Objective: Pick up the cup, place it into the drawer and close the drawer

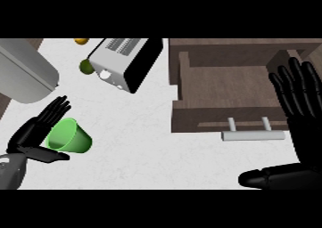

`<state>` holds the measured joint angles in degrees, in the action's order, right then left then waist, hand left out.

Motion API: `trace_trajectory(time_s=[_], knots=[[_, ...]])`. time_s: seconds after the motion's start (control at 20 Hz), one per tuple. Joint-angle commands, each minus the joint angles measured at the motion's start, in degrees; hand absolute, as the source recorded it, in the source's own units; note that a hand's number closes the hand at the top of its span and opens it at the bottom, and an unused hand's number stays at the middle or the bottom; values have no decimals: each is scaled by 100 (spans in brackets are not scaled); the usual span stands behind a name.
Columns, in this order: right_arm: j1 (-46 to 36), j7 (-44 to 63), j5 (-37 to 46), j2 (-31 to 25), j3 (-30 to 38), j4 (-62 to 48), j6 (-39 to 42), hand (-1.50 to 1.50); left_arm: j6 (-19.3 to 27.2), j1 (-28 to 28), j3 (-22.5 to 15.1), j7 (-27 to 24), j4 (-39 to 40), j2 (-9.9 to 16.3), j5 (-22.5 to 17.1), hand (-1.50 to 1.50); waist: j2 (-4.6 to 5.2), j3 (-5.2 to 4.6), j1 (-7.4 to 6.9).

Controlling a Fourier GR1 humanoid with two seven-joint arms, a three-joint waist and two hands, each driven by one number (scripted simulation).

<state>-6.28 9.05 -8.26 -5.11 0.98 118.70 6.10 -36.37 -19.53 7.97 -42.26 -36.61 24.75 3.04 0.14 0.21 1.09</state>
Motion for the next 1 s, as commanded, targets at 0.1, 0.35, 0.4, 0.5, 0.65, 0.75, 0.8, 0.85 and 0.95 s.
trace_trajectory(time_s=[0.1, 0.35, 0.4, 0.5, 0.65, 0.75, 0.8, 0.85, 0.95], knots=[[43, -17, -107, 20, 70, -27, 16, -150, -684, -99, -274, -960, 590, -177, 110, -150, 33, -40, 44], [130, -182, -133, 0, 46, 37, 130, -150, -664, -179, -464, -1129, 803, -201, 148, -150, 51, -44, 99], [7, 72, -26, 56, -54, 104, -27, -150, -543, -89, -538, -1258, 745, -284, 195, -150, 36, -45, 48], [23, 49, 57, 102, -135, 191, -65, -150, -747, -264, -472, -1094, 870, -173, 23, -150, 39, -46, 68], [-158, 81, 92, 99, -132, -27, -89, -150, -668, -268, -574, -1146, 816, -382, -41, -150, 52, -49, 27], [79, 157, 2, 17, -114, 256, 6, -150, -702, -261, -555, -1160, 972, -277, -89, -150, 46, -50, 101], [-110, 187, -213, -67, 105, 112, 54, -150, -736, -416, -521, -1028, 1051, -276, -161, -150, 63, -49, 105], [-21, -104, 99, 115, -141, -37, -18, -150, -1006, -401, -480, -997, 1061, -85, -263, -150, 56, -44, 35], [19, 190, -47, 40, -78, 192, -22, -150, -852, -354, -610, -978, 1041, -313, -230, -150, 41, -46, 78]])
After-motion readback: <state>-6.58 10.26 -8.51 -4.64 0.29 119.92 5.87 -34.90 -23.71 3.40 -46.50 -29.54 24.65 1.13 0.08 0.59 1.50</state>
